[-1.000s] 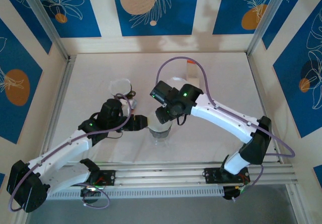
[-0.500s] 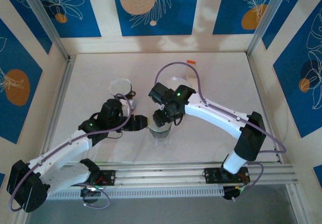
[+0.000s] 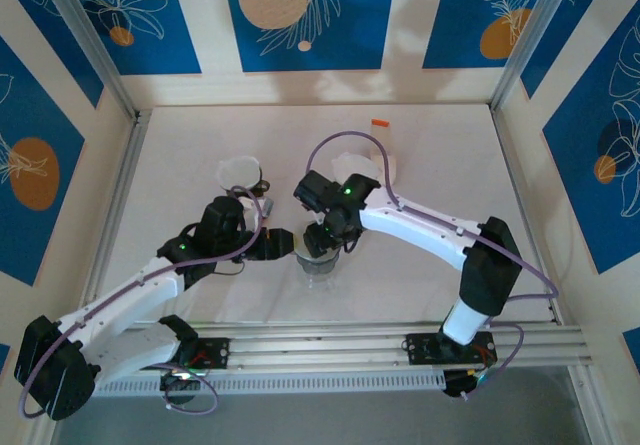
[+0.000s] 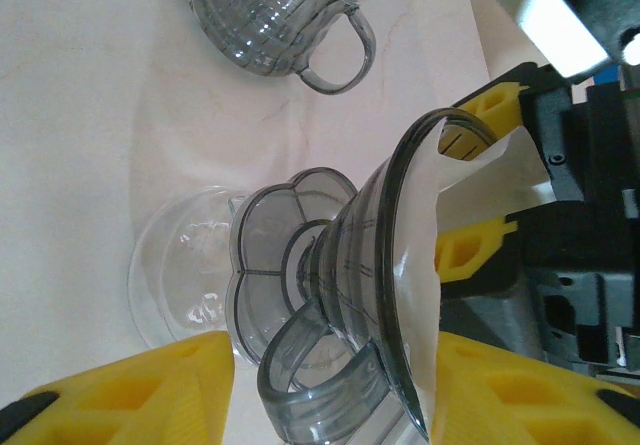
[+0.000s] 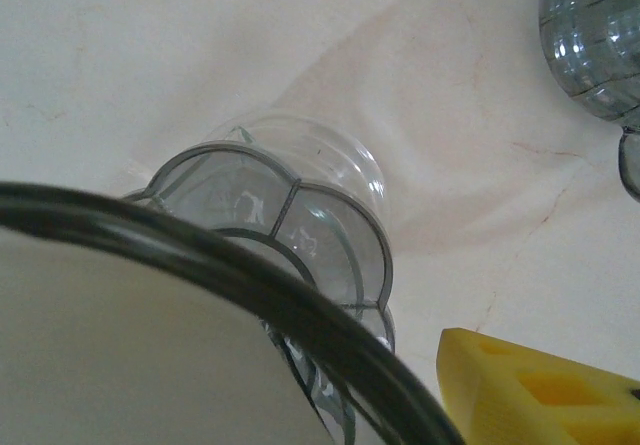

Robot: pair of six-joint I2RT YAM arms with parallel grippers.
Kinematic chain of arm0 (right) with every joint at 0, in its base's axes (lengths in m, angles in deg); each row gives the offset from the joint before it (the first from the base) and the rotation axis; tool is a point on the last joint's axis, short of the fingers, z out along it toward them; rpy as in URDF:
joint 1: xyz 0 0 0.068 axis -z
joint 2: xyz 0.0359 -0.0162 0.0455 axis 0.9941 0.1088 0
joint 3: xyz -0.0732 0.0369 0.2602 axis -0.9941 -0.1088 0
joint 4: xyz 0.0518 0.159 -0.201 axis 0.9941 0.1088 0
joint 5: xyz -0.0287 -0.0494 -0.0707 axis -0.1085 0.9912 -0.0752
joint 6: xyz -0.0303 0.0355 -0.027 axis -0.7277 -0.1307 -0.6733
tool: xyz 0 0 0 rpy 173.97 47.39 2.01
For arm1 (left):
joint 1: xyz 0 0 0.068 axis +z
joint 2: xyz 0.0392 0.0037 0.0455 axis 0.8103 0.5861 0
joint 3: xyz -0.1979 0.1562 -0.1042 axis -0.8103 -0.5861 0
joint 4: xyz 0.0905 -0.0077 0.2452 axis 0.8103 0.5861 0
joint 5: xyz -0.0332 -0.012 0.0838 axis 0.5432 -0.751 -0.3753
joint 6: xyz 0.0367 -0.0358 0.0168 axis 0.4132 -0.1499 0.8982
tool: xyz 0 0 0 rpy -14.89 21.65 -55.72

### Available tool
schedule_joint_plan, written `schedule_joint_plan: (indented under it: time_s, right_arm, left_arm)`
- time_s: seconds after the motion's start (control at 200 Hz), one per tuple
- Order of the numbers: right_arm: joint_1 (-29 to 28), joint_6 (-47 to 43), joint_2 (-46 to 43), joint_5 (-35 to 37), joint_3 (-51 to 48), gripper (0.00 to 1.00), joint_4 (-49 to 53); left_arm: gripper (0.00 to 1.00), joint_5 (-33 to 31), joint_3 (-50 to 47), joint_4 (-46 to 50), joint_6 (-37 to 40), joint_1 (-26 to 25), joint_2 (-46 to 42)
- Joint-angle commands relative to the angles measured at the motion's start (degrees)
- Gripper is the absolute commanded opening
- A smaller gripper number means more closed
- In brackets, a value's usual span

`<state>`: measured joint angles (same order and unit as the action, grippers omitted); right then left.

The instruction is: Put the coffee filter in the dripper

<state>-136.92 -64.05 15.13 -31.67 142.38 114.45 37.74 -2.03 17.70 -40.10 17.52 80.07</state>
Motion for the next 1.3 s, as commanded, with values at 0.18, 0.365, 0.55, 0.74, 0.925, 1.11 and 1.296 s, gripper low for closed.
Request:
schedule_joint_plan:
  time_s: [0.18,0.365,0.55,0.74,0.925,1.11,1.296]
  right_arm:
    - [0.30,0.26,1.62,-0.31,-3.06,0.62,-2.33]
    - [0.23,0.13,2.33,0.20,-3.60,0.61,-2.86]
    - [0.20,0.04,2.25,0.64,-3.94,0.61,-2.77]
    - [0.00,0.33,2.08,1.63,-4.25,0.61,-2.60]
    - [-0.28,0.39,2.11,2.41,-4.18,0.61,-2.52]
    - [-0.53,0.51,2.01,2.94,-3.85,0.61,-2.26]
    - [-0.54,0.57,1.63,3.36,-3.51,0.61,-2.11]
  left_arm:
    - [0.52,1.60,-1.15,-1.70,-0.91,0.65,0.17]
    - [0.53,1.99,-1.33,-2.48,-1.82,0.58,-0.32]
    - [0.63,1.04,-1.63,-3.54,-2.58,0.61,-2.68]
    - [0.72,-0.13,-2.02,-5.01,-2.76,0.65,-4.57]
    - [0.73,0.29,-1.94,-5.01,-2.25,0.65,-2.78]
    - [0.68,0.24,-1.77,-3.56,-1.81,0.64,-1.37]
    - [0.61,0.29,-1.42,-1.51,-1.01,0.65,-0.80]
